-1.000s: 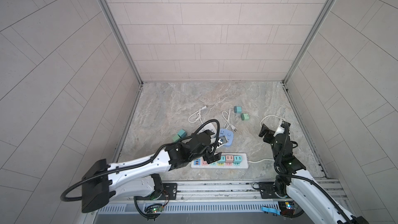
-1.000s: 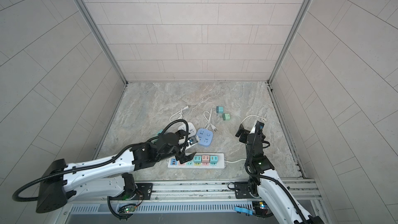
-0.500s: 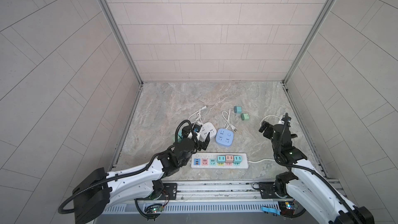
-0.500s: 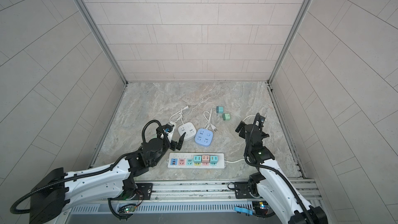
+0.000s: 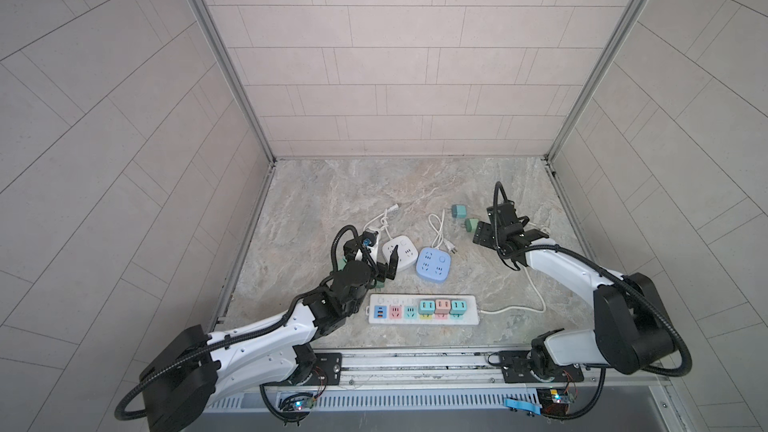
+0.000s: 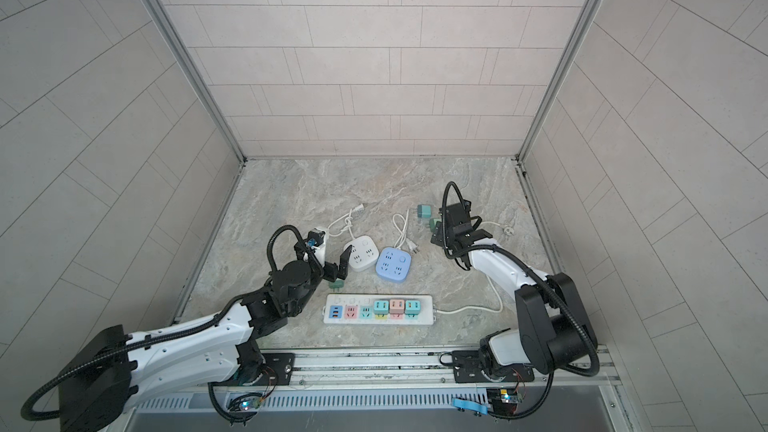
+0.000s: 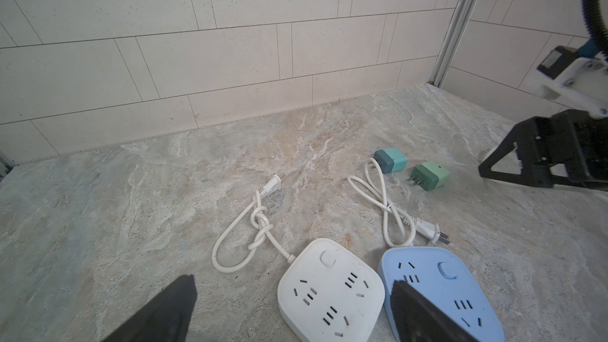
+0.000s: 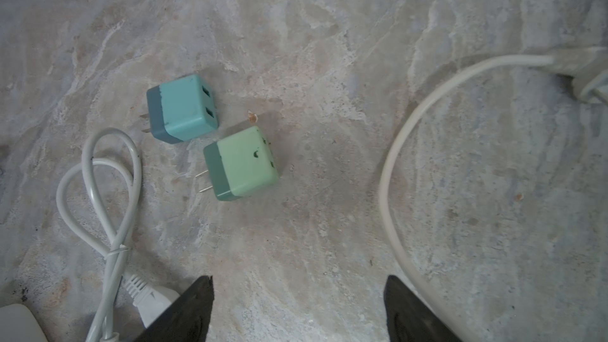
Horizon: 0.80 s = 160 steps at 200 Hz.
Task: Insert the plug
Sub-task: 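Move the right gripper over the mint-green adapter while the left gripper waits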
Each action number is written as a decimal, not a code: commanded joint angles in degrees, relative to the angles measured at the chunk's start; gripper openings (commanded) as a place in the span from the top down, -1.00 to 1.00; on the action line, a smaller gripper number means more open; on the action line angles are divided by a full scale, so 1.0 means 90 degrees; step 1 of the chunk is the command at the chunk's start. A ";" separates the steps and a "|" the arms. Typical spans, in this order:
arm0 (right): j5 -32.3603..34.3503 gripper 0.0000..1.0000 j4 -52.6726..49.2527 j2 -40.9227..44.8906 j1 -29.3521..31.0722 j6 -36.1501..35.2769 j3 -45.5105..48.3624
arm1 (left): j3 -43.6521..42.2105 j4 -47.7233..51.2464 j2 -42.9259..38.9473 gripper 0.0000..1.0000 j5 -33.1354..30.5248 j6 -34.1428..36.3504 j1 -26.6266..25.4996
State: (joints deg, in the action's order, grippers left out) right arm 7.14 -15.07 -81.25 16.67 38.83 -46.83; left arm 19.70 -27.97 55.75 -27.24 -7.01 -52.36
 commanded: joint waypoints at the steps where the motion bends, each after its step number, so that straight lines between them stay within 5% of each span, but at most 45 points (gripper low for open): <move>1: 0.0412 -0.68 -0.0437 -0.0497 0.0083 -0.0036 -0.0645 | -0.0002 -0.0020 -0.0206 -1.00 -0.0087 -0.0152 0.0027; 89: 0.0835 -0.69 -0.1523 -0.2925 0.0091 -0.0132 -0.3049 | -0.0059 0.0239 -0.0810 -1.00 -0.0156 -0.0003 0.0026; 160: 0.1094 -0.70 -0.1557 -0.3262 0.0092 -0.0148 -0.3117 | -0.0191 0.0273 -0.1211 -1.00 -0.0149 0.0070 0.0026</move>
State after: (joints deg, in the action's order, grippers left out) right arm 14.79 -27.55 -110.61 17.41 37.54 -74.67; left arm 18.61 -26.04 45.41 -27.55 -6.50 -52.36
